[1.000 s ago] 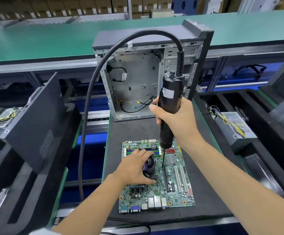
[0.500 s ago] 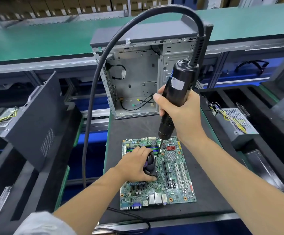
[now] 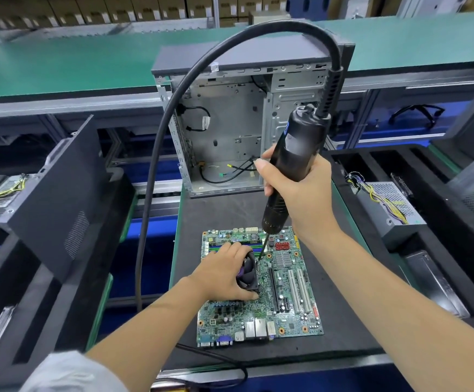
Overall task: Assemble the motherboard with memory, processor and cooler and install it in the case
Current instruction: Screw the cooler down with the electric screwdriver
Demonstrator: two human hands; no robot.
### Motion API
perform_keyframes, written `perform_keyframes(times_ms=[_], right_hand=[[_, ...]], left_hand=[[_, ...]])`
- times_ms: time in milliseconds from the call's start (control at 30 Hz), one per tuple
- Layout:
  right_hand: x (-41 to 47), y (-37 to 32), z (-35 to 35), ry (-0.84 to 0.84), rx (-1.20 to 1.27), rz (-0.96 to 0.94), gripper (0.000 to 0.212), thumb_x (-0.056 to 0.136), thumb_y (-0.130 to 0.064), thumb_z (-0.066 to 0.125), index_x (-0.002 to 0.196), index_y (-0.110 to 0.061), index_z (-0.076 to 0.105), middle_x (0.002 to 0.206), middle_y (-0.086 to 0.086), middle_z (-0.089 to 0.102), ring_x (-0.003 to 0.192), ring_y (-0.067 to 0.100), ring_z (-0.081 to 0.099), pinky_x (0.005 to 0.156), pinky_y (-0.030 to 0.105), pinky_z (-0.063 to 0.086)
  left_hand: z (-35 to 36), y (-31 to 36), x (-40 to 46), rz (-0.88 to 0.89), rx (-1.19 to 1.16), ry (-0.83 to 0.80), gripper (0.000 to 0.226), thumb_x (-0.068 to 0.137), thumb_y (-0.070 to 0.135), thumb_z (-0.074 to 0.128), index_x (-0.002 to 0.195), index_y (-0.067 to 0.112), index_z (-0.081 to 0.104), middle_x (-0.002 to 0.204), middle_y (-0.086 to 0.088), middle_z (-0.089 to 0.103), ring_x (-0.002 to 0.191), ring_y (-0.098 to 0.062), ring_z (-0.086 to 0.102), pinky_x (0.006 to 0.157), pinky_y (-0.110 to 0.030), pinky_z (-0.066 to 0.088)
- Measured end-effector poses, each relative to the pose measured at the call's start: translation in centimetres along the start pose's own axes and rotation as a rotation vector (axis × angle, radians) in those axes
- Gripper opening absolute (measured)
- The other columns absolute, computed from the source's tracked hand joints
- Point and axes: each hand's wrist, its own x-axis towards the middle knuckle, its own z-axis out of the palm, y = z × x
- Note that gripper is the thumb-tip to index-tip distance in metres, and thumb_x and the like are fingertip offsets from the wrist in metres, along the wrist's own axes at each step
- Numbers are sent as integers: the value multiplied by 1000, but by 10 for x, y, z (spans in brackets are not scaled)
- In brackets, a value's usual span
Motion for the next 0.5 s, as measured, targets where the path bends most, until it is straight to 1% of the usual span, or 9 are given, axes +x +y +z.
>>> perform_keyframes(times_ms=[100,200,267,500], right_hand=[[0,0,1,-1,8,-1,9,80,-3,69,81,-2,61,61,4,59,46,20,50,55,28,45],[-1,2,1,1,-6,9,9,81,-1,69,81,0,60,63,11,59,46,19,50,54,28,46],[-2,3,0,-2,-22,10,9,81,-1,69,81,1,61,64,12,59,45,18,51,53,27,46],[2,0,-1,-8,-7,-1,9,80,-4,70,81,-4,61,59,-5,59,46,18,52,55,28,46]], left_hand=[[0,0,0,0,6,1,102,64,79,57,141,19,27,129,4,41,117,-18,38,97,-40,41],[1,0,0,-2,2,5,101,63,79,57,141,19,28,130,4,41,118,-18,38,97,-40,41],[2,-1,0,2,4,14,101,63,79,56,140,20,29,129,5,42,117,-18,39,96,-39,41],[2,-1,0,6,4,16,101,63,79,56,140,20,29,130,5,42,118,-17,38,96,-39,41]])
